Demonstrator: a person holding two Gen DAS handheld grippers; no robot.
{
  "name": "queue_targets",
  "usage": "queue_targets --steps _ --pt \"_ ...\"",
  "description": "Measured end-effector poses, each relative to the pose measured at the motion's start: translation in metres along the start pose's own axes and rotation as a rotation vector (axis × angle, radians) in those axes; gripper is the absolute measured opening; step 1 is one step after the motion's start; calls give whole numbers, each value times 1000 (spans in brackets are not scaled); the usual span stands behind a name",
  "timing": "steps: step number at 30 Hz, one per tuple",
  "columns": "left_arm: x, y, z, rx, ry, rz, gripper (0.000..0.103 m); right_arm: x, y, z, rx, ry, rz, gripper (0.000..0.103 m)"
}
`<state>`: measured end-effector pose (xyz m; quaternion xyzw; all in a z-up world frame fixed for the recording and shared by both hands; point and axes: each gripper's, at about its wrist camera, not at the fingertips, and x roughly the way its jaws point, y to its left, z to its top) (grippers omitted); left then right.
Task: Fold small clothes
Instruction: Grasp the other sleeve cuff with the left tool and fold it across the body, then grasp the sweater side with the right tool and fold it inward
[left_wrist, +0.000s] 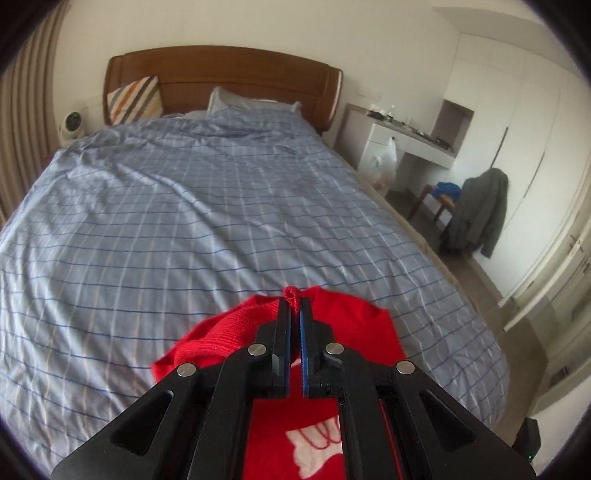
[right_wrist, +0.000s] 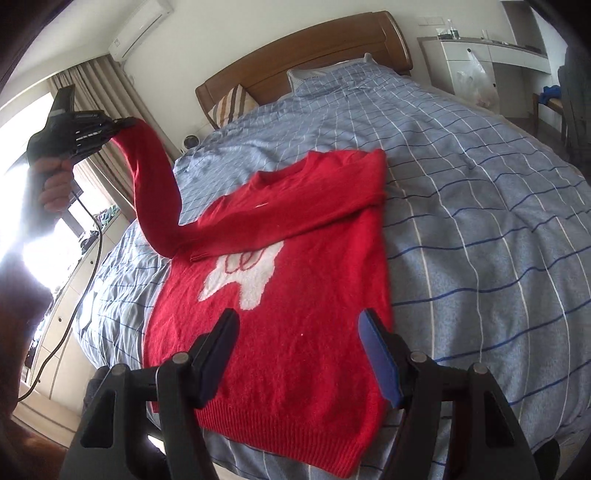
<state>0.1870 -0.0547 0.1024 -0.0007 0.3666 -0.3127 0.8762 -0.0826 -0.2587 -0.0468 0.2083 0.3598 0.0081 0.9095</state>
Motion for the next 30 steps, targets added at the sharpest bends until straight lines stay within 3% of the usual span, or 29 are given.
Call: queue_targets --steps 3,4,5,7,9,13,16,18,22,26,30 --pt "46 -39 -24 43 62 -93 10 -8 -12 -3 12 -12 -24 67" --pt "59 -49 -35 50 91 -103 32 -10 -16 -4 19 -13 -30 67" --pt "70 -57 -46 53 124 -93 66 -12 -20 -5 29 -12 -35 67" --pt "81 -66 -73 59 147 -61 84 -14 -29 -6 48 -12 -44 67" --pt "83 -65 -101 94 182 -21 84 -15 -34 -6 57 -12 -56 67" --pt "70 -43 -157 180 229 163 86 -13 -40 -8 56 5 -79 67" --pt "50 -11 -195 177 255 256 91 -2 -39 -9 39 36 -92 67" --pt "38 10 -218 152 283 271 91 11 -33 -3 29 65 -82 67" --pt "12 44 -242 64 271 296 91 47 -8 45 -19 110 55 67" --pt "-2 70 -251 -60 209 318 91 109 5 114 72 196 148 67" --pt "-4 84 -267 -123 168 367 91 187 14 164 204 370 135 62"
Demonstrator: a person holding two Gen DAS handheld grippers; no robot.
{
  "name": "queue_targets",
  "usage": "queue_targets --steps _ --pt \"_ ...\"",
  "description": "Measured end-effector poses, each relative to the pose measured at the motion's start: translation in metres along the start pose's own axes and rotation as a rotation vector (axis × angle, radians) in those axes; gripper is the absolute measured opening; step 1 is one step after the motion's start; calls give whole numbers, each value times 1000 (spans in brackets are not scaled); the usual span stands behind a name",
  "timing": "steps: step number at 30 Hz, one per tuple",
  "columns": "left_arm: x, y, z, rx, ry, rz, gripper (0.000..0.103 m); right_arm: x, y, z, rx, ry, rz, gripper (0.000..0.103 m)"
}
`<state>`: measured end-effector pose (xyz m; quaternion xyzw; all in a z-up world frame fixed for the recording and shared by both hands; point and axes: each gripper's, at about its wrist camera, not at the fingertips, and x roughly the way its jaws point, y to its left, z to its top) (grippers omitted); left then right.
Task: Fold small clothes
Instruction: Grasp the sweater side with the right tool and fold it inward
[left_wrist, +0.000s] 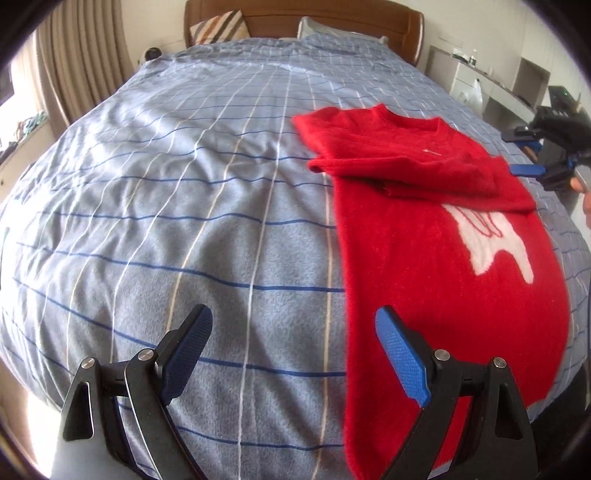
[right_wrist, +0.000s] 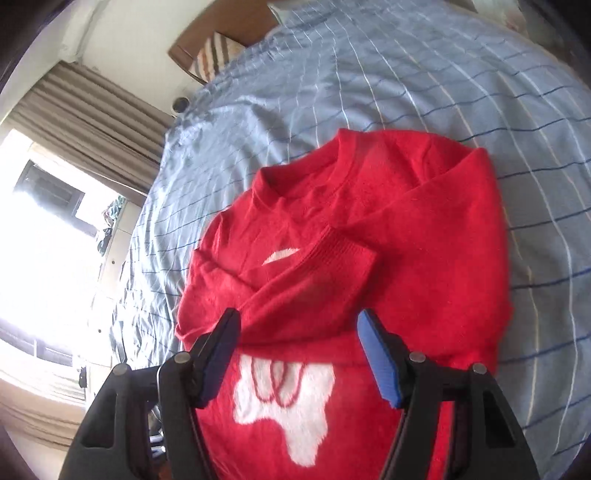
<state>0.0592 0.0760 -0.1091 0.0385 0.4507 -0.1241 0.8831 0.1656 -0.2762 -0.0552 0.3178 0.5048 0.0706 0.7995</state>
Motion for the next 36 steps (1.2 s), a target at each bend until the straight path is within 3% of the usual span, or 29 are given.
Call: queue_targets --steps 4,6,7,8,9,10,15,20,23,25,26,30,33,35,36 --pt "8 9 -14 -39 -19 9 93 45 12 28 151 82 -20 61" --pt "9 12 -20 -52 -44 5 95 67 25 30 152 108 -120 61" --pt "9 13 -22 -52 -56 3 96 78 31 30 133 119 -179 56" --pt "8 14 -23 -47 -68 4 96 88 35 29 103 134 -239 47" --pt "7 14 -25 -43 -76 7 96 92 38 26 75 129 -291 23" --pt "6 16 -26 -42 -82 9 96 86 38 22 60 99 -310 11" --pt "7 30 -34 -94 -101 -6 97 8 32 -35 -77 -91 -251 10" --pt "7 28 -36 -94 -115 7 98 -22 -9 -100 -59 -65 -274 15" --pt "7 27 -39 -84 -125 16 98 -20 -10 -85 -56 -66 -229 29" --pt "6 27 -41 -83 -133 13 98 -12 4 -60 -76 -67 -206 52" --pt "6 28 -42 -84 -137 11 98 -5 12 -44 -73 -61 -200 54" --pt "6 26 -43 -76 -146 17 99 37 32 14 53 -2 -189 54" --pt "7 24 -44 -59 -149 28 100 69 41 37 97 22 -322 54" --pt "7 24 -44 -55 -150 25 100 88 42 38 84 49 -387 39" --pt "7 24 -44 -55 -149 21 100 95 41 36 69 67 -419 14"
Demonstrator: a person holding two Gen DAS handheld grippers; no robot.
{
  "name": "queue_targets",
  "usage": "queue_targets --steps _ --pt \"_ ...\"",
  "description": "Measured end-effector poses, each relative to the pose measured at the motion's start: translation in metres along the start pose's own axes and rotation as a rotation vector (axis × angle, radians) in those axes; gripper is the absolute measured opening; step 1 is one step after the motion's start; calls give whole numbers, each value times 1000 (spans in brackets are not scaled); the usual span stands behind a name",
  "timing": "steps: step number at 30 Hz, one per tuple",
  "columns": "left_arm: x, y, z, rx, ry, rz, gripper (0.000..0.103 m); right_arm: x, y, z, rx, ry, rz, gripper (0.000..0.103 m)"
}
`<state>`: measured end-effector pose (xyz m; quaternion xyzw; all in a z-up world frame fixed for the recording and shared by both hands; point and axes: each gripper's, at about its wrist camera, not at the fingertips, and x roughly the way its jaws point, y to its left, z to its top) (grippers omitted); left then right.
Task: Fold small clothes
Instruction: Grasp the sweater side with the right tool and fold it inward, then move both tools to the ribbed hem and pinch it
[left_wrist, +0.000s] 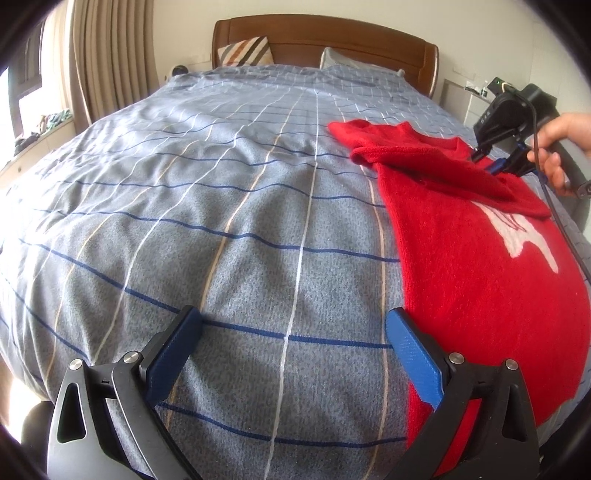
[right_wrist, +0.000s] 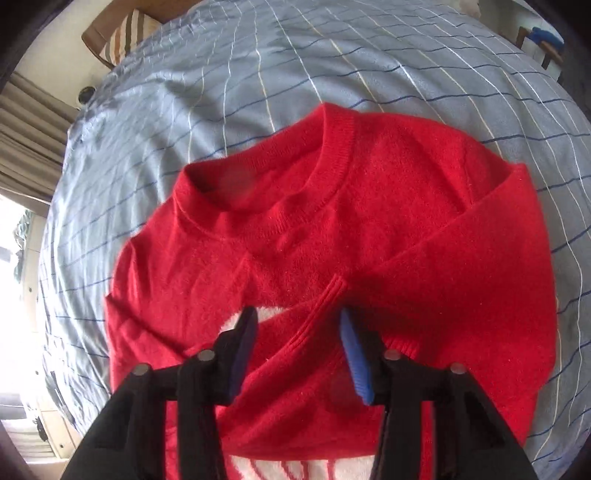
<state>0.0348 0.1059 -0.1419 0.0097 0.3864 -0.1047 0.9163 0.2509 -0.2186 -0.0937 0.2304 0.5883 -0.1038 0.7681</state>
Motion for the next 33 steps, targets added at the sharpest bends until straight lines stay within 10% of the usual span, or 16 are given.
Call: queue_targets --steps 10,19,24,33 --pt "0 2 1 -17 -1 -6 101 -114 -45 -83 -191 -399 306 6" --pt "0 2 2 -17 -3 -4 101 -72 -137 -152 -18 -274 234 11" --pt "1 2 3 -22 -5 -2 102 -92 -118 -110 -112 -299 306 53" --pt "2 2 3 -22 -8 -4 102 -43 -36 -47 -497 -61 297 53"
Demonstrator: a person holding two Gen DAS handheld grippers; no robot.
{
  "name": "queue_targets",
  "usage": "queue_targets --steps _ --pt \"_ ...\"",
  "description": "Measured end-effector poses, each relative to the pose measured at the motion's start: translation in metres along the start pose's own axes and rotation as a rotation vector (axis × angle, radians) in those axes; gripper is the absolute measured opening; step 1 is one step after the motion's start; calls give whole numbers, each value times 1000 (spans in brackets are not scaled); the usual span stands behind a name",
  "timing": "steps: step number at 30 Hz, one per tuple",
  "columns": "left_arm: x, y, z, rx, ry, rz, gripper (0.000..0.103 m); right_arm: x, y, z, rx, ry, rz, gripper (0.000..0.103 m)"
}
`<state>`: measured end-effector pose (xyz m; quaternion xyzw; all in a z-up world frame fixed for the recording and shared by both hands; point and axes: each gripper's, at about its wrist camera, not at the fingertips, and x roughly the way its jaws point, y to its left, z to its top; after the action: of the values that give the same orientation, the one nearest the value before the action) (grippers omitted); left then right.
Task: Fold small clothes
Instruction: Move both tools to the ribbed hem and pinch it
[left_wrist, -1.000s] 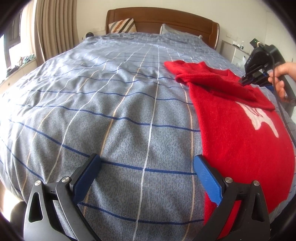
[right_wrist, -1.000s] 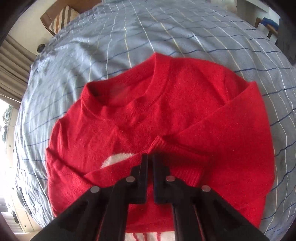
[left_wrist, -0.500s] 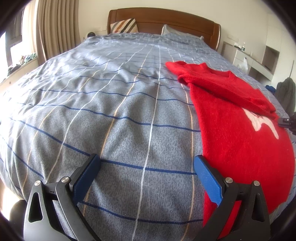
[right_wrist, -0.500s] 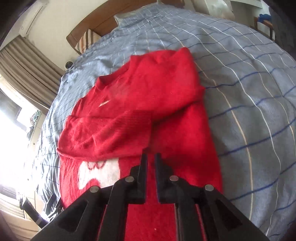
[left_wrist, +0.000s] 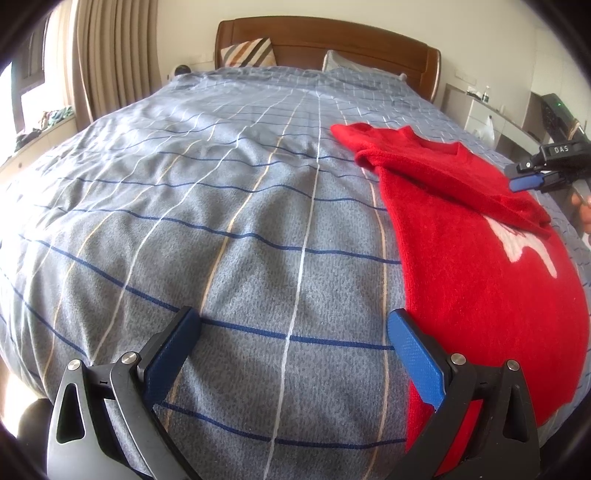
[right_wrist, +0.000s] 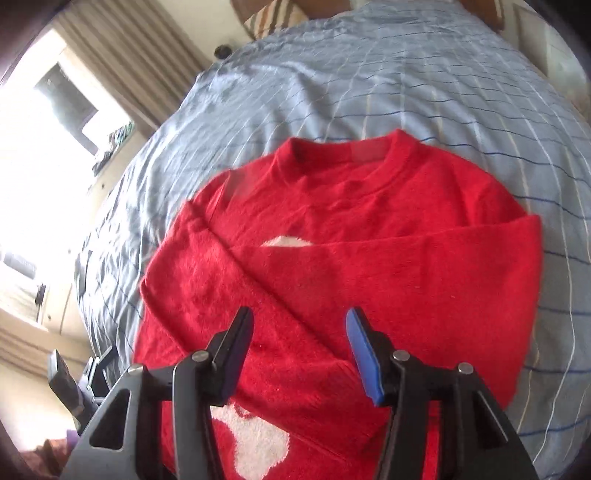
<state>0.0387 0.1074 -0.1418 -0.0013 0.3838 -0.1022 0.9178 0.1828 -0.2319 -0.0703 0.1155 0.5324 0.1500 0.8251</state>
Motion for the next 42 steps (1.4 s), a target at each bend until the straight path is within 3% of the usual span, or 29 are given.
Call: queue_targets --steps 2,3,4,5,7,12,13,15,16,19,21,22,26,30,32,35,42 --pt "0 0 0 -2 0 -4 102 22 10 -3 -69 85 -47 50" --pt "0 0 0 -3 -1 -5 102 31 14 -6 -102 122 -71 37" --pt "0 0 0 -4 -1 -6 102 38 16 -10 -128 144 -106 14" --pt "0 0 0 -4 -1 -6 102 39 17 -12 -137 149 -108 8" --pt "0 0 0 -4 -1 -5 102 30 21 -13 -152 112 -110 7" --pt "1 -2 0 -1 -3 4 102 6 37 -3 -254 -70 -316 7" --pt "0 -2 0 1 -3 5 102 11 36 -3 -255 -66 -336 15" --pt "-1 -1 -1 1 0 2 102 27 25 -3 -223 5 -356 36" --pt "-2 0 -1 0 1 0 102 28 20 -3 -204 16 -367 37" --pt "-4 1 -2 -9 4 -7 102 -3 6 -13 -102 -79 -308 37" --pt "-4 0 -3 -6 6 0 102 -23 1 -28 -66 -120 -238 40" --pt "-4 -2 -3 0 9 6 102 -25 0 -36 -80 -108 -246 44" --pt "-6 -11 -6 57 50 35 102 -13 -21 -83 -88 31 -373 45" --pt "-27 -2 -15 39 111 -6 102 -59 -26 -142 -55 -48 -469 47" --pt "-37 7 -18 -38 110 -101 101 -82 -18 -174 -39 -83 -418 48" --pt "-33 2 -18 -102 161 -225 100 -99 -9 -219 35 -92 -244 53" --pt "-30 -46 -38 74 219 -268 75 -75 -7 -284 197 -51 -98 53"
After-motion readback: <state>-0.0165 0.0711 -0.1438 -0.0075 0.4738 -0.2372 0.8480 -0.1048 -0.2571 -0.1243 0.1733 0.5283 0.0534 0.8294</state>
